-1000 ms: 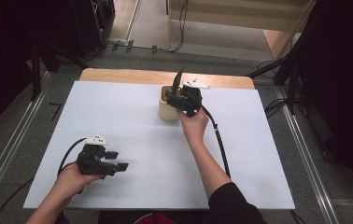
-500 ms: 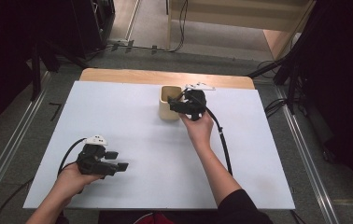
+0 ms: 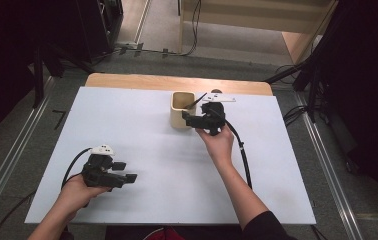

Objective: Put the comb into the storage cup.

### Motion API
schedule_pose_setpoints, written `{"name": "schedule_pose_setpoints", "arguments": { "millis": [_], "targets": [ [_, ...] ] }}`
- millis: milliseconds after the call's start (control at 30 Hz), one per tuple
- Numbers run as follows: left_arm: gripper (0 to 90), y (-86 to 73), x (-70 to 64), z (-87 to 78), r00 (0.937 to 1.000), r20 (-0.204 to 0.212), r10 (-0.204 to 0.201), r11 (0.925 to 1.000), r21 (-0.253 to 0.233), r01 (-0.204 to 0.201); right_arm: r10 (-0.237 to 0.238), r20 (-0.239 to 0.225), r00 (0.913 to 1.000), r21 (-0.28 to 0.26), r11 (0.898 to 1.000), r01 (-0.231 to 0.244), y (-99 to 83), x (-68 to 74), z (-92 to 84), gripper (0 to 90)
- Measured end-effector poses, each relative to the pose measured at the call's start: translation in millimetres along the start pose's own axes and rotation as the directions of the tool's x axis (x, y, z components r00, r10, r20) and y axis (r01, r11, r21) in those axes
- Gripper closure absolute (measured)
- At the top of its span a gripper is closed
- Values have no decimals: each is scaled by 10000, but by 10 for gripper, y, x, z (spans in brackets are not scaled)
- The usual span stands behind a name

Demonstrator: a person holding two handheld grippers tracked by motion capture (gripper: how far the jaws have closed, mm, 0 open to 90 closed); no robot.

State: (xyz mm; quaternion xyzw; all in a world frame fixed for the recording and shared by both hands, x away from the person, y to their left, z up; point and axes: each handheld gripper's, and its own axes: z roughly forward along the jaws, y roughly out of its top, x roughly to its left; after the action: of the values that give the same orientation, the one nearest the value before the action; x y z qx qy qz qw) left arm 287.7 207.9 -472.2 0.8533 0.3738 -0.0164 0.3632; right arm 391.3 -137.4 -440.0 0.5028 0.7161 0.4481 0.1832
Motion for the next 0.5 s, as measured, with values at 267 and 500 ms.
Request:
{"name": "schedule_pose_setpoints", "arguments": {
  "millis": [267, 500],
  "targets": [
    [313, -3, 6, -1, 10000, 18, -44, 10000, -29, 44, -225, -601, 9979, 466, 9986, 254, -57, 22, -109, 132],
    [313, -3, 7, -1, 10000, 19, -42, 10000, -26, 42, -378, -1289, 9909, 906, 9946, 497, -138, 1, -203, 132]
  ]
}}
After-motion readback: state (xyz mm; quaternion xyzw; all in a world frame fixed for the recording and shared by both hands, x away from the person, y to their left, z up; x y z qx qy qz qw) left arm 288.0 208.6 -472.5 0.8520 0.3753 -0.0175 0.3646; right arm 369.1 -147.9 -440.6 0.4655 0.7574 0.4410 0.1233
